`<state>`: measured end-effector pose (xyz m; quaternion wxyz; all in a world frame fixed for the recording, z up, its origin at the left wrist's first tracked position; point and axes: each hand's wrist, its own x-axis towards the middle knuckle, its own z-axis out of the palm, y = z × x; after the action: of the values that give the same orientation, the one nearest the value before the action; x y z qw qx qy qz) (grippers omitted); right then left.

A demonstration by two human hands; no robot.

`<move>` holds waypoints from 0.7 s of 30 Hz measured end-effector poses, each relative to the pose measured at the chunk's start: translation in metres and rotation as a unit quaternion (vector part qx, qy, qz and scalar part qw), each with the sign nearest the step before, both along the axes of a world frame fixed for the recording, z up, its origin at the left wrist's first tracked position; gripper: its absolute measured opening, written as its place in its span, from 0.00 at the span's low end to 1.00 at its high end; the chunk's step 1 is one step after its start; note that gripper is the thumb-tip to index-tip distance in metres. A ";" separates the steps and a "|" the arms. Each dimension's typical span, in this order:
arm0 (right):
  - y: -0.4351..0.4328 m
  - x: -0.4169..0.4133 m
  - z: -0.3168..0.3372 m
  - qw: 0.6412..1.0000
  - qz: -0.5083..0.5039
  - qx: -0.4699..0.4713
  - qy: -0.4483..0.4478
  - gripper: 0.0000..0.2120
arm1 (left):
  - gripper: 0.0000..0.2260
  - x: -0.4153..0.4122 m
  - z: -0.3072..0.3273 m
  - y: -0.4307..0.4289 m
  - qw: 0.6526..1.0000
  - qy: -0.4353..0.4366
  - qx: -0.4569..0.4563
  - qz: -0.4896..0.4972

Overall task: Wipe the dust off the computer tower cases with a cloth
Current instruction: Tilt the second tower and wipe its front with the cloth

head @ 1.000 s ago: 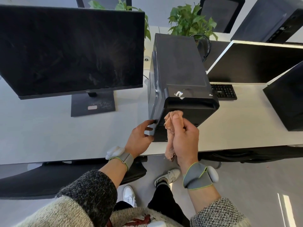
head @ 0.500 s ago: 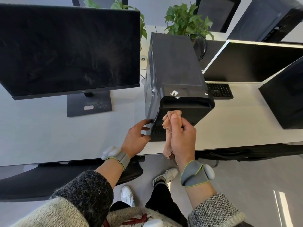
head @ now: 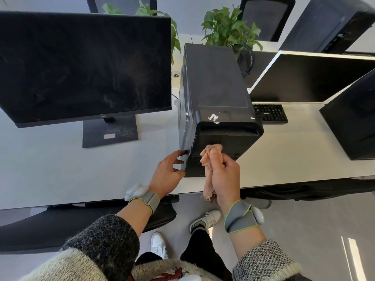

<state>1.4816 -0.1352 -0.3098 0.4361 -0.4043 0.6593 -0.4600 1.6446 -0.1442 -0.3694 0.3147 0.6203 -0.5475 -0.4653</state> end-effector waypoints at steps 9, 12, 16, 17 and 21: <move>0.000 -0.006 -0.001 0.999 0.014 -0.018 0.026 0.17 | 0.30 -0.002 0.000 0.001 1.000 0.011 0.008 0.002; 0.000 -0.005 -0.016 0.998 0.017 0.050 0.037 0.17 | 0.29 -0.001 0.001 0.001 1.000 0.010 0.013 0.002; 0.001 -0.009 -0.009 0.999 0.016 0.022 0.026 0.18 | 0.28 -0.001 0.001 0.001 1.000 0.015 0.011 0.003; 0.001 -0.010 -0.005 1.000 0.013 -0.001 0.018 0.17 | 0.28 -0.001 0.001 0.001 1.000 0.015 0.010 0.003; -0.003 -0.011 -0.013 1.000 0.013 -0.001 -0.002 0.17 | 0.28 -0.001 0.001 0.001 1.000 0.013 0.011 0.004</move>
<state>1.4705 -0.1385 -0.3225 0.4432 -0.4124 0.6526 -0.4557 1.6439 -0.1435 -0.3687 0.3171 0.6199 -0.5354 -0.4781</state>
